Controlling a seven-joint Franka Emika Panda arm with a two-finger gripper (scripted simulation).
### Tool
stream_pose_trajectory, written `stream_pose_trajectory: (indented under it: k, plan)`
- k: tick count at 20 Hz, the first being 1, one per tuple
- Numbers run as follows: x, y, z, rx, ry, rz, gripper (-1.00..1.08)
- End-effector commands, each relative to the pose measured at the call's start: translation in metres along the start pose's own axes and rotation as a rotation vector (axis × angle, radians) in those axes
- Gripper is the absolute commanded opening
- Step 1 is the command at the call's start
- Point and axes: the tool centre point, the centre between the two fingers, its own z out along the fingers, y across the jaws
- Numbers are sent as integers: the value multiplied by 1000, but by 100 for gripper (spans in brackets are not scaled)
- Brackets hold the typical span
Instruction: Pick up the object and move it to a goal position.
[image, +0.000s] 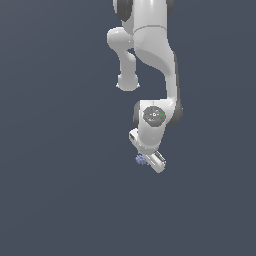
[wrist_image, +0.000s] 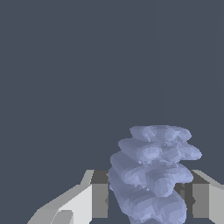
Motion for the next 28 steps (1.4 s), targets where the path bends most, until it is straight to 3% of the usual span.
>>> stream_pose_trajectory:
  k: [1, 13, 28]
  plan:
    - [0, 0, -1, 0, 0, 0, -100]
    - [-21, 1, -53, 0, 0, 0, -100]
    - [-79, 3, -207, 0, 1, 1, -100]
